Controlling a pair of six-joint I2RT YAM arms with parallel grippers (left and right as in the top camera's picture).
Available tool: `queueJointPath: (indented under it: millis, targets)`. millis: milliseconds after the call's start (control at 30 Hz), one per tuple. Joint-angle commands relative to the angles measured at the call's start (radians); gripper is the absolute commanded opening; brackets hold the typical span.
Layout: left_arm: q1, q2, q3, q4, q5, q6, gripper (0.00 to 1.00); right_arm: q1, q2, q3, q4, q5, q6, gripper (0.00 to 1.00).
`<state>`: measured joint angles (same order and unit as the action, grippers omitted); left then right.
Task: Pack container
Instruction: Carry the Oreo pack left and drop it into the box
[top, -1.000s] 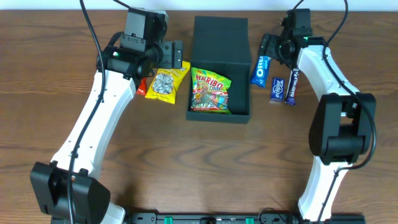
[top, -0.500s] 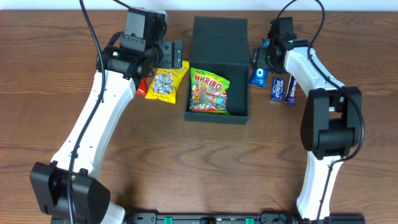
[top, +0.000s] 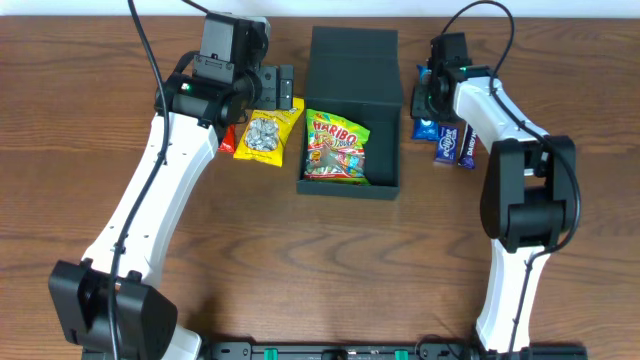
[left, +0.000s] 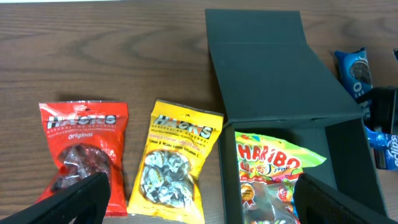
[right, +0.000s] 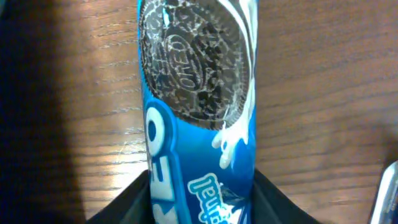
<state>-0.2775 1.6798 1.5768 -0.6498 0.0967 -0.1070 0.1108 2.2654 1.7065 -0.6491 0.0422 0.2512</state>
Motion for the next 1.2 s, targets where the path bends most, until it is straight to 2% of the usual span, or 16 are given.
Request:
queueJointPath:
  millis: [0, 133, 167, 367, 567, 733, 900, 1000, 1067, 1167]
  targets:
    - [0.004, 0.001, -0.006, 0.000, -0.018, 0.007, 0.95, 0.008, 0.010, 0.022, -0.013, 0.013, -0.005, 0.28]
    - [0.004, 0.001, -0.006, 0.000, -0.018, 0.007, 0.95, 0.008, 0.003, 0.099, -0.109, 0.014, -0.005, 0.03]
    - [0.004, 0.001, -0.006, 0.002, -0.019, 0.010, 0.95, 0.008, 0.002, 0.142, -0.151, 0.014, -0.006, 0.02]
    - [0.004, 0.001, -0.006, 0.023, -0.019, 0.034, 0.95, 0.011, -0.004, 0.443, -0.372, 0.013, -0.005, 0.01]
    - [0.004, 0.001, -0.006, 0.032, -0.020, 0.034, 0.95, 0.047, -0.035, 0.624, -0.544, -0.030, -0.004, 0.02]
    - [0.004, 0.001, -0.006, 0.050, -0.022, 0.034, 0.95, 0.118, -0.051, 0.637, -0.684, -0.148, 0.133, 0.02]
    - [0.004, 0.001, -0.006, 0.058, -0.023, 0.057, 0.95, 0.204, -0.051, 0.616, -0.799, -0.157, 0.249, 0.02]
    - [0.005, 0.001, -0.006, 0.059, -0.026, 0.060, 0.95, 0.249, -0.051, 0.615, -0.858, -0.117, 0.348, 0.02]
    - [0.012, 0.001, -0.006, 0.060, -0.026, 0.059, 0.95, 0.292, -0.051, 0.606, -0.901, -0.026, 0.441, 0.02]
    - [0.025, 0.001, -0.006, 0.061, -0.026, 0.059, 0.95, 0.338, -0.051, 0.594, -0.934, 0.060, 0.501, 0.02]
